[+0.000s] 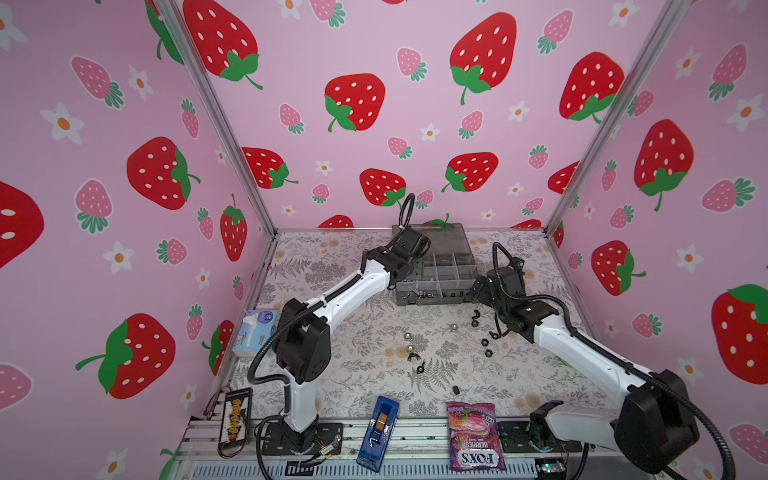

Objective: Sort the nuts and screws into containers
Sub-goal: 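Move the left gripper back over a third silver nut in the pile, then lower and close the left gripper on the silver hex nut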

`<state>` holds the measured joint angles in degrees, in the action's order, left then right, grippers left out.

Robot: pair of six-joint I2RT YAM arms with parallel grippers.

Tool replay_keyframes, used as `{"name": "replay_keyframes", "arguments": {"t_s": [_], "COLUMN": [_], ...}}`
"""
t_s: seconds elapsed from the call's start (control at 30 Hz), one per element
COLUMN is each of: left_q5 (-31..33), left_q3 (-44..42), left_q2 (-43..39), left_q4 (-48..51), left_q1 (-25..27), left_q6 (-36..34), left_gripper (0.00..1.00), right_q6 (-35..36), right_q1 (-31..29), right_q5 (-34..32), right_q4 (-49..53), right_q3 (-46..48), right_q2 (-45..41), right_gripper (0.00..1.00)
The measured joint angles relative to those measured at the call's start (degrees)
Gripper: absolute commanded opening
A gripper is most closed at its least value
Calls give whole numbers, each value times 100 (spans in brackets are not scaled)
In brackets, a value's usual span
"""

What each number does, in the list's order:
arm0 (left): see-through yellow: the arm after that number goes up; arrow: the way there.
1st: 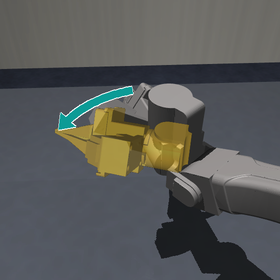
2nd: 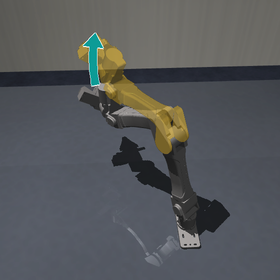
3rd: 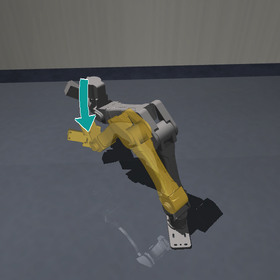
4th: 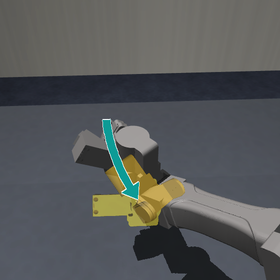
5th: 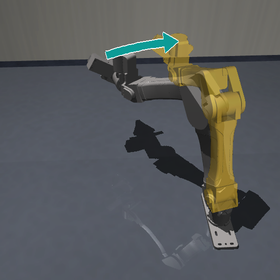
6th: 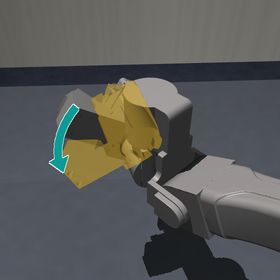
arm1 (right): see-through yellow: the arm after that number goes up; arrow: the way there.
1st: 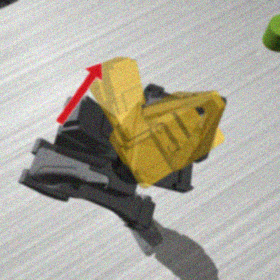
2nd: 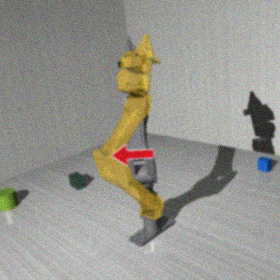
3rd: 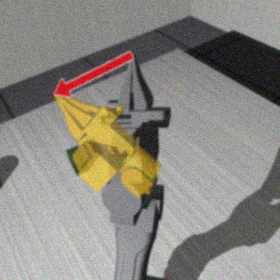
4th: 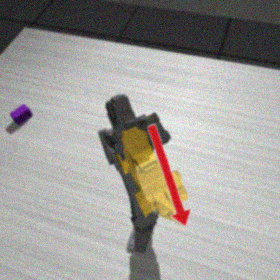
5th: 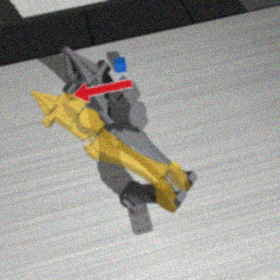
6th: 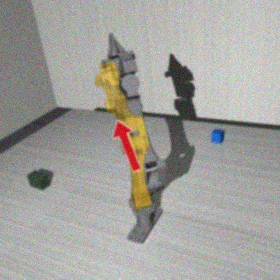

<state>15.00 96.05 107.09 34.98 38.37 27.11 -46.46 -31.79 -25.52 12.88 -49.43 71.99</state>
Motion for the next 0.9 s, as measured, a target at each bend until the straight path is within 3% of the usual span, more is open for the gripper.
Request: {"name": "replay_keyframes", "arguments": {"t_s": [0.4, 0.9], "left_q5": [-293, -804], "left_q3": [-2461, -2754], "left_q2": [-914, -446], "left_q4": [2, -249], "left_q1": [581, 798], "left_q6": [269, 656], "left_gripper": [72, 58], "right_q6": [-26, -44], "right_q1": [74, 85], "right_q5": [-63, -55], "right_q4": [155, 170], "right_q3": [31, 33], "right_q2": [109, 175], "right_gripper": [100, 100]}}
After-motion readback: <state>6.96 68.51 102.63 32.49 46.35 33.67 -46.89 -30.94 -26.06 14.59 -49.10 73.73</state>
